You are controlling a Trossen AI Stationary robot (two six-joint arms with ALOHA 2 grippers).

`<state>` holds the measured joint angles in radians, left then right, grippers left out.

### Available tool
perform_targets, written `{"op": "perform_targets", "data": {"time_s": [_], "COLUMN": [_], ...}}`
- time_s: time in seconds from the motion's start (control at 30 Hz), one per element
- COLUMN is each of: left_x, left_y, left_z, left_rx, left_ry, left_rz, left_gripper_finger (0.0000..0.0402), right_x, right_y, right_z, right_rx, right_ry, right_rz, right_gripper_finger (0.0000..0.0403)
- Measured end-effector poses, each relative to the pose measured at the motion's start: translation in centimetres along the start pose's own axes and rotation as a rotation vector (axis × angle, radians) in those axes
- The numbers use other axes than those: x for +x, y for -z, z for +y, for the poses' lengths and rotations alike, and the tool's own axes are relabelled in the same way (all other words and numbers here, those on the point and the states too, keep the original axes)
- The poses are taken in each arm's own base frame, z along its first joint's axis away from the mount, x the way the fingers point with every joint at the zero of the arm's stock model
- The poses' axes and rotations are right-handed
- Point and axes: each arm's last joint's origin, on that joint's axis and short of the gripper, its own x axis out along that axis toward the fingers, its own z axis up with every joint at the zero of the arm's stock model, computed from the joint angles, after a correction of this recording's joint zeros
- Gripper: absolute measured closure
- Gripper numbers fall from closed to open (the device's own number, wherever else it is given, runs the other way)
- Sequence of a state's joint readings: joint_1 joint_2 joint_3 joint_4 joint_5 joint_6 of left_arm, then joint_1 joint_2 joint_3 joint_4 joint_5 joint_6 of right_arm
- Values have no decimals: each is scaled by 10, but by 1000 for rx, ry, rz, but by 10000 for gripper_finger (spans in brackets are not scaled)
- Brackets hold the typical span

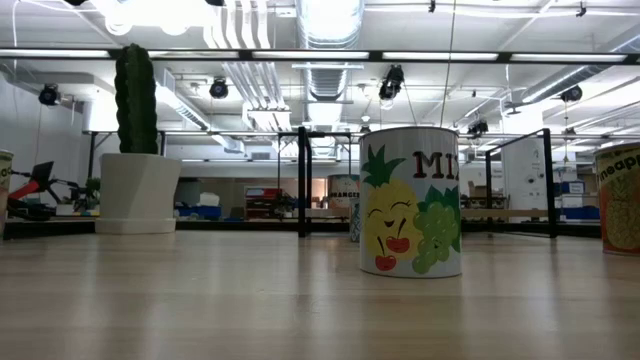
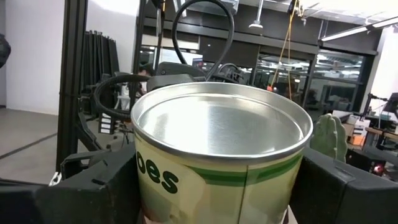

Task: Pick and place cans onto a shelf
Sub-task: Put the canned tomatoes on the shelf

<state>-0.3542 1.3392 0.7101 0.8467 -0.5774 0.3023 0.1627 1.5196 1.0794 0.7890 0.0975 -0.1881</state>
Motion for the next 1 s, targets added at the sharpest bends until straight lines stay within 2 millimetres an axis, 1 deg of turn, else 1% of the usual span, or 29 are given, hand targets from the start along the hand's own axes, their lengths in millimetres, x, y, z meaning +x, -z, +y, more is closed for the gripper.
{"op": "perform_targets", "data": {"time_s": [0.2,0.3,0.47,0.53,0.6,0.7,0.83,0.9,1.0], "left_x": [0,0,-1,-2,-4,-8,-14,-17,-20], "left_y": [0,0,-2,-3,-6,-10,-17,-21,-25], "left_z": [0,0,1,2,5,9,14,17,21], "left_rx": [12,28,27,33,38,48,53,47,46], "left_ry": [4,19,18,21,23,28,31,28,28], "left_rz": [-1,-5,-9,0,7,21,30,21,19], "left_gripper_finger": [76,68,28,11,5,12,15,15,15], "right_x": [-1,-1,-2,-4,-8,-17,-36,-48,-67], "right_y": [-3,-1,0,-3,-10,-29,-49,-54,-53], "right_z": [-1,0,0,-1,-3,-7,-16,-24,-37], "right_rx": [-8,-11,-19,-39,-49,-61,-86,-101,-114], "right_ry": [0,-2,-6,-8,-9,-9,-5,21,84], "right_rz": [-1,9,32,54,77,77,149,207,274], "right_gripper_finger": [109,109,109,109,109,109,109,109,108]}}
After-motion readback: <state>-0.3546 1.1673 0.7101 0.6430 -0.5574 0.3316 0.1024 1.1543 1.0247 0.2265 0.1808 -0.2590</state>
